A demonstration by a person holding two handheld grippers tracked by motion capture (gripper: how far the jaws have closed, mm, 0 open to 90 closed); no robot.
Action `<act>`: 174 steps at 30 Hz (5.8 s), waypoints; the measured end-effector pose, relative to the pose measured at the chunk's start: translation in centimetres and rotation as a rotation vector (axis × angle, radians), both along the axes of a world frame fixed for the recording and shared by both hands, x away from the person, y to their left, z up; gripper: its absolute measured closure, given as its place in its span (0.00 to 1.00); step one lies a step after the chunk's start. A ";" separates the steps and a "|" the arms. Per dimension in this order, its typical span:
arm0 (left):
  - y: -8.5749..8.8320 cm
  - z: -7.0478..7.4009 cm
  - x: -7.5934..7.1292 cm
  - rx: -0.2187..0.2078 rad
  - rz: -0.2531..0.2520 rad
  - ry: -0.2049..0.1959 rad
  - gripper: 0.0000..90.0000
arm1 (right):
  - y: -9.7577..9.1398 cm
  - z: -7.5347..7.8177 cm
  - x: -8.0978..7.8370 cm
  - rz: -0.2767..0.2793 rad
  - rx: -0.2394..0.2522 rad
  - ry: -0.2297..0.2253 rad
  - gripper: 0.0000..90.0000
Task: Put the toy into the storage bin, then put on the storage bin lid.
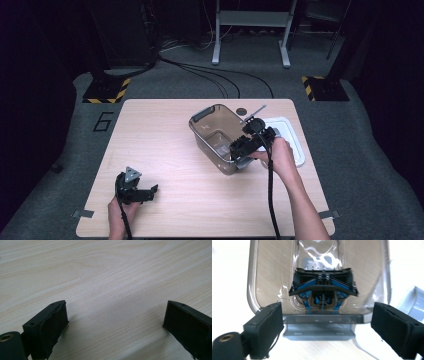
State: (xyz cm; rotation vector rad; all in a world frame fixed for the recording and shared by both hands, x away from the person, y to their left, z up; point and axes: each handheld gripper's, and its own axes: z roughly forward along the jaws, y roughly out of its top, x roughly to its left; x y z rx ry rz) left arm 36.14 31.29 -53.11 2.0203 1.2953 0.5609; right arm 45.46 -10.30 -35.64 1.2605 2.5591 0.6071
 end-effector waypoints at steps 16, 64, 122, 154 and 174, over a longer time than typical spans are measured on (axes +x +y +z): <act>0.0 0.0 0.0 0.000 0.000 0.000 0.06 | -6.5 0.5 -0.1 -0.133 0.069 -0.074 0.00; 0.0 0.0 0.0 -0.002 -0.001 -0.001 0.06 | -12.0 -11.6 6.8 -0.446 0.061 -0.119 0.47; 0.0 0.0 0.0 -0.002 0.000 -0.002 0.06 | -13.7 -4.4 3.1 -0.414 0.082 -0.233 0.74; 0.0 -0.1 0.0 -0.002 0.001 -0.005 0.06 | -9.0 3.6 2.2 -0.275 0.060 -0.308 0.74; 0.0 -0.1 0.0 -0.003 0.004 -0.006 0.06 | -4.5 5.2 2.5 -0.143 0.066 -0.294 0.74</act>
